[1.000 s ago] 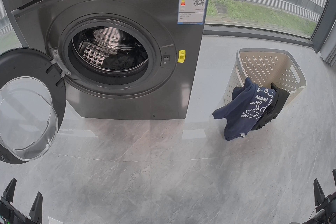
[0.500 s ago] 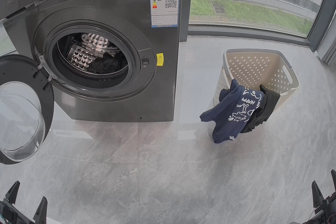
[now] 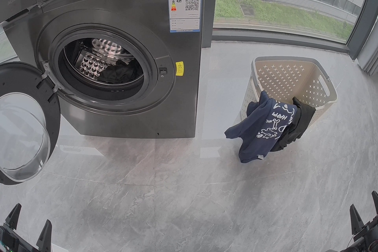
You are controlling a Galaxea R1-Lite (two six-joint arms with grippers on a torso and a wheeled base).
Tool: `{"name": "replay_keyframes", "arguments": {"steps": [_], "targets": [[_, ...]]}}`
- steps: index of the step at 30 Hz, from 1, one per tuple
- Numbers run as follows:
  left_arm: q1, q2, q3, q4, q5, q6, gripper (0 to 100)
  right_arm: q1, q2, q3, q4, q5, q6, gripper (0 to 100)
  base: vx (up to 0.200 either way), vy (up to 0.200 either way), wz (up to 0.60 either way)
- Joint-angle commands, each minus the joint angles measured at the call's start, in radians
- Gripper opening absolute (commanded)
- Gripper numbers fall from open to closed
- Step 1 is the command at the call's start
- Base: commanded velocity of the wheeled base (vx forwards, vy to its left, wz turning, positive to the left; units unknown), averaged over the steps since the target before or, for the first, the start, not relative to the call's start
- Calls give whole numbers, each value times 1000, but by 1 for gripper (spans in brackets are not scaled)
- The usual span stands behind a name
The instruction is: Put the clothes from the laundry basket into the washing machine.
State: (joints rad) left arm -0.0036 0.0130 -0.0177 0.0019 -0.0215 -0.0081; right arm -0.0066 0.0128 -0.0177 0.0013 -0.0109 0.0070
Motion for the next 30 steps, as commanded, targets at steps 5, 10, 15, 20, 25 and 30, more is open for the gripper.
{"name": "replay_keyframes", "arguments": {"steps": [5,10,15,20,25,30], "targets": [[1,-2,16,0,2,-6,100,0,-11,18,0,0,-1,100,0,-200,0],[1,-2,16,0,2,-4,100,0,-11,18,0,0,-1,100,0,-200,0],[1,-2,16,0,2,-7,100,0,-11,18,0,0,-1,100,0,-200,0],[1,-2,16,0,2,-4,100,0,-11,18,0,0,-1,100,0,-200,0],[1,-2,16,0,2,-4,100,0,-11,18,0,0,-1,100,0,-200,0],[1,-2,16,0,2,-3,100,0,-11,18,0,0,-1,100,0,-200,0]]}}
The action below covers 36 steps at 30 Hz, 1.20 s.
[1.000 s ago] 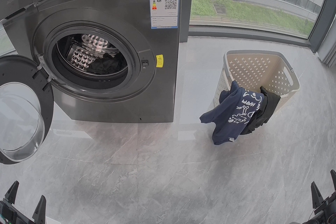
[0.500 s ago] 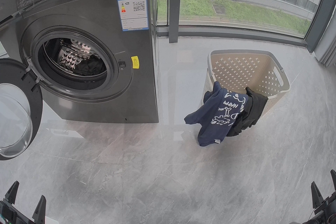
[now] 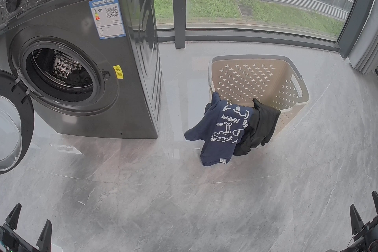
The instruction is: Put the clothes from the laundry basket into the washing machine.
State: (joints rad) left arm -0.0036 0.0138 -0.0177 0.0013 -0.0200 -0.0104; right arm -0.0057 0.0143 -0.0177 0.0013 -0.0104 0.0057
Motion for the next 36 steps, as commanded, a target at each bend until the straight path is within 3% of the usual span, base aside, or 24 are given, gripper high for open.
{"name": "replay_keyframes", "arguments": {"steps": [1,9,15,30,36], "targets": [[1,-3,16,0,0,0,100,0,-13,18,0,0,0,100,0,-200,0],[1,-3,16,0,0,1,100,0,-13,18,0,0,0,100,0,-200,0],[1,-5,16,0,0,4,100,0,-13,18,0,0,0,100,0,0,0],[1,-3,16,0,0,3,100,0,-13,18,0,0,0,100,200,0,0],[1,-3,16,0,0,1,100,0,-13,18,0,0,0,100,0,0,0]]}}
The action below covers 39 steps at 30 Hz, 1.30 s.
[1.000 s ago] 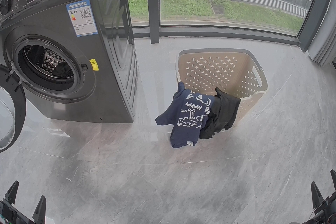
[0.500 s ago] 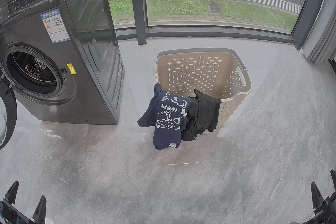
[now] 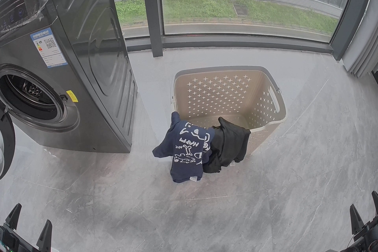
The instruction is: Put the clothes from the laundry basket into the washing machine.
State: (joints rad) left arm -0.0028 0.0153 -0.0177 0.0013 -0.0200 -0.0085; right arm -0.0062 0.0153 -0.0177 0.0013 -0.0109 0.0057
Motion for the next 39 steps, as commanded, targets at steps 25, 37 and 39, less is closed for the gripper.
{"name": "replay_keyframes", "arguments": {"steps": [25,37,39], "targets": [[0,-6,16,0,0,1,100,0,-15,-33,-44,57,-18,100,0,-96,0],[0,-5,16,0,0,-7,100,135,779,-142,-305,167,13,100,0,0,0],[0,-5,16,0,0,-5,100,192,968,-146,-484,164,20,100,0,0,0]]}}
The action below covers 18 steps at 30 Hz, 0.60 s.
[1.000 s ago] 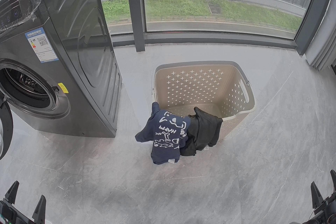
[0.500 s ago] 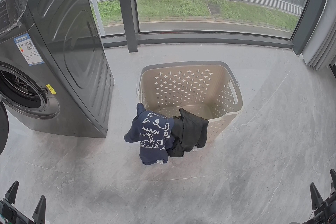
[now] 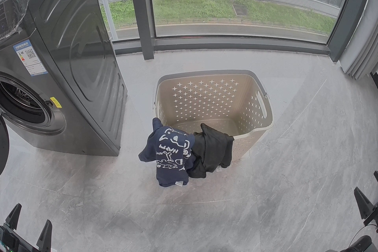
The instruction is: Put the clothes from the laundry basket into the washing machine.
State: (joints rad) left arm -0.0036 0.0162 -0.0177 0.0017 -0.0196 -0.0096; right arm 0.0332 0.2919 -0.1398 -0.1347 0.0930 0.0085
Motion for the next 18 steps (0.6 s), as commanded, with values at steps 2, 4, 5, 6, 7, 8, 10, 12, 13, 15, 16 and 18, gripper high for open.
{"name": "replay_keyframes", "arguments": {"steps": [2,4,5,6,7,8,10,12,13,15,16,18], "targets": [[1,-5,16,0,0,-3,100,186,819,-24,-480,53,38,100,0,0,0],[1,-5,16,0,0,-4,100,217,946,-21,-603,48,67,100,0,0,0],[1,-5,16,0,0,-6,100,223,984,-21,-635,40,76,100,0,0,0],[1,-5,16,0,0,-6,100,229,1023,-20,-669,28,84,100,0,0,0],[1,-5,16,0,0,-7,100,238,1061,-18,-701,11,90,100,0,0,0],[1,-5,16,0,0,-9,100,244,1081,-18,-715,2,94,100,0,0,0],[1,-5,16,0,1,-13,100,266,1142,-21,-757,-22,102,100,0,0,0],[1,-5,16,0,3,-13,100,287,1181,-27,-783,-27,114,100,0,0,0],[1,-5,16,0,6,-15,100,300,1196,-32,-795,-30,120,100,0,0,0],[1,-5,16,0,7,-15,100,323,1214,-46,-815,-45,126,100,0,0,0],[1,-5,16,0,7,-15,100,323,1214,-46,-815,-45,126,100,0,0,0],[1,-5,16,0,7,-15,100,343,1227,-61,-826,-78,128,100,0,0,0]]}}
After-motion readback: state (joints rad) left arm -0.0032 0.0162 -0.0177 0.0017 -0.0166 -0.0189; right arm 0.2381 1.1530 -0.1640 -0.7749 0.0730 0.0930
